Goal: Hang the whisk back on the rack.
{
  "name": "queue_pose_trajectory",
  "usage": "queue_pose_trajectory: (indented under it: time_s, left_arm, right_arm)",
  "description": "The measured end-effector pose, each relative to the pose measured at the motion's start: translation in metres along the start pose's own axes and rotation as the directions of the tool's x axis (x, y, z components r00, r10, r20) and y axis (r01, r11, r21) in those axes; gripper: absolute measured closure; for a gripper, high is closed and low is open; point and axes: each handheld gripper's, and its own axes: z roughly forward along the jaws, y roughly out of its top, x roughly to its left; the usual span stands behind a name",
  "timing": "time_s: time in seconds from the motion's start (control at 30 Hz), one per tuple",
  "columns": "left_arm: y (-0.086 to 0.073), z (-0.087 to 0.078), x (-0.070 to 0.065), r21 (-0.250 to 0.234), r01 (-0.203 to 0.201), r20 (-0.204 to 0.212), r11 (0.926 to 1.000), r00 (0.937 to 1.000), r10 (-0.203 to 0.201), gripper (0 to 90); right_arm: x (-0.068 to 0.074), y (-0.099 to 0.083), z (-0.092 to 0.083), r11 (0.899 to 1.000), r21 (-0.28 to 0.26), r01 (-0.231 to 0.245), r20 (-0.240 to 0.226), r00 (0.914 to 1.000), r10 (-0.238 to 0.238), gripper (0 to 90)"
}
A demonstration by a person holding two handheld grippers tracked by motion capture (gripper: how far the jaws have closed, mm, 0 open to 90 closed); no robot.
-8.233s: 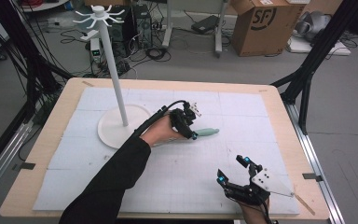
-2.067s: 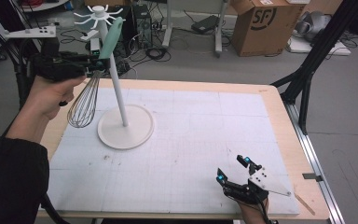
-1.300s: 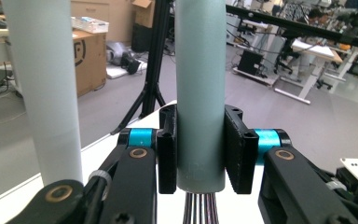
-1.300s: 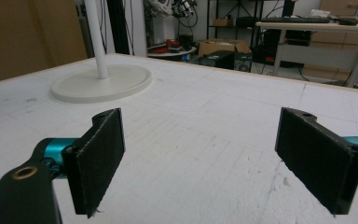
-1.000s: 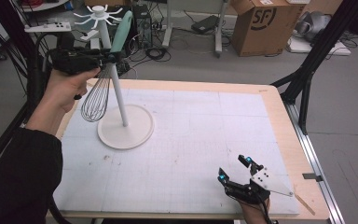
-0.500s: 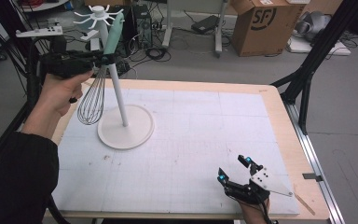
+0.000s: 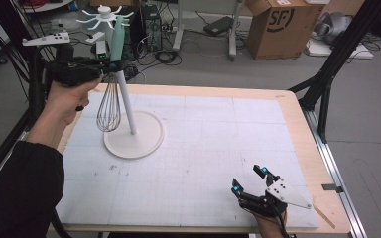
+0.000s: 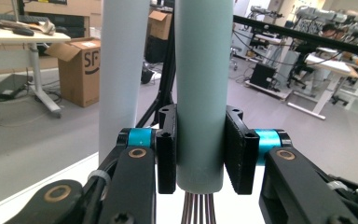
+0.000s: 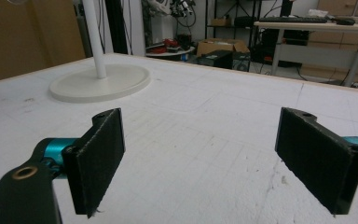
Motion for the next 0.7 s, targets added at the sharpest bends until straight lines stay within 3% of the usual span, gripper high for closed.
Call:
queue_pose_trajectory:
  time_s: [0.3,0.47,0.53,0.7]
  left_arm:
    - [-0.002,0.002,-0.002,-0.032,-0.021,0.015,0.9993,0.9997,0.022,64.0]
    - [-0.003,0.001,-0.003,-0.035,-0.030,0.024,0.9989,0.9992,0.031,57.1]
    - [-0.005,0.000,-0.003,-0.030,-0.031,0.015,0.9991,0.9994,0.031,48.8]
    - [-0.012,-0.006,-0.003,-0.045,-0.024,0.021,0.9987,0.9995,0.025,46.1]
  right_arm:
    - [0.000,0.000,-0.001,1.000,-0.001,0.001,0.001,1.0000,-0.001,14.5]
    - [0.001,0.000,0.000,1.000,0.000,-0.003,0.001,1.0000,0.003,14.5]
    - [0.001,0.000,0.000,1.000,0.002,-0.002,-0.001,1.0000,0.002,14.5]
    - [0.002,0.000,0.000,1.000,0.001,0.004,-0.001,1.0000,-0.004,14.5]
